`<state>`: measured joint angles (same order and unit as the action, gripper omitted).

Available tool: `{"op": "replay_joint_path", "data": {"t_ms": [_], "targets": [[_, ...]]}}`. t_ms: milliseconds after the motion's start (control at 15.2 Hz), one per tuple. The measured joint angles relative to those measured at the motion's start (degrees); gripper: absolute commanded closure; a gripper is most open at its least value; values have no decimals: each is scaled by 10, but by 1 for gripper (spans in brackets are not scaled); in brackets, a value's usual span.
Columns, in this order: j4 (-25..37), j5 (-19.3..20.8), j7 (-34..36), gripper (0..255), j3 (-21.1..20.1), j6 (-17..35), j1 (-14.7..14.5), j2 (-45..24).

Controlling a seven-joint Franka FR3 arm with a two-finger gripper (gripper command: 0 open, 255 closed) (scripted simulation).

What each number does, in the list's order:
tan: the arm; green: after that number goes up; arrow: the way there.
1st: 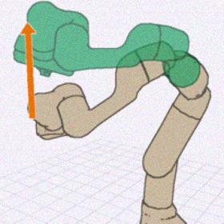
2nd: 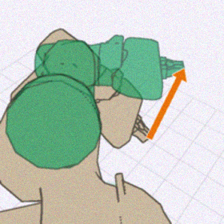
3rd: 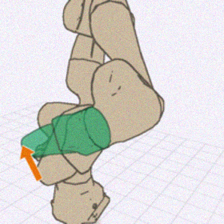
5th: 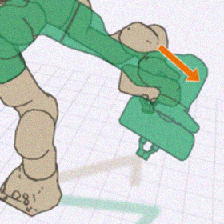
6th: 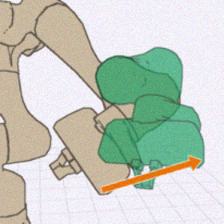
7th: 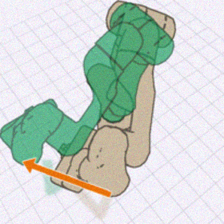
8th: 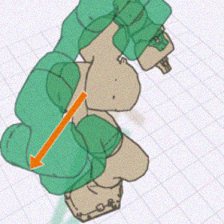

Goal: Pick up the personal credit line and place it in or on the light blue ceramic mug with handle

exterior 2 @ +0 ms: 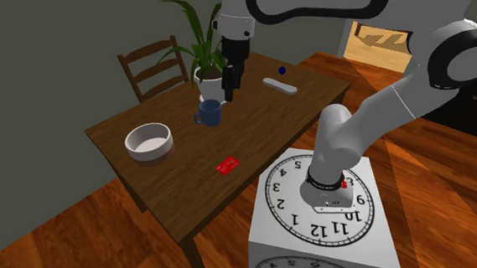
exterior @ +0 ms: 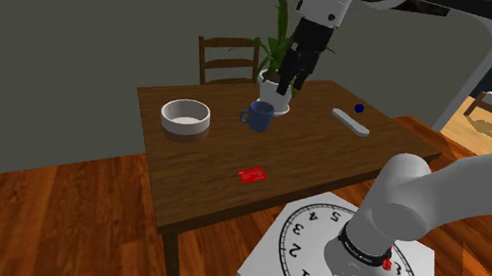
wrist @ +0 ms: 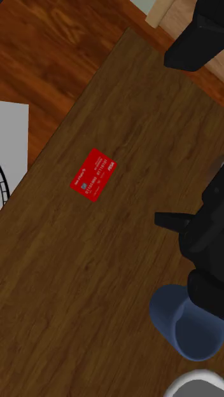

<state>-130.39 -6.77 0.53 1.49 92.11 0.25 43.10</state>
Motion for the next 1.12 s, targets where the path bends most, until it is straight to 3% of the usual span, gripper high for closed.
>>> {"op": "replay_joint_path", "data": {"t_ms": [264, 660, 1122], "targets": [[-60, -3, -56, 0, 15, 51, -18, 31], [-228, -9, -233, 0, 74, 218, -71, 91], [-368, -21, -480, 0, 192, 432, -162, 71]]}}
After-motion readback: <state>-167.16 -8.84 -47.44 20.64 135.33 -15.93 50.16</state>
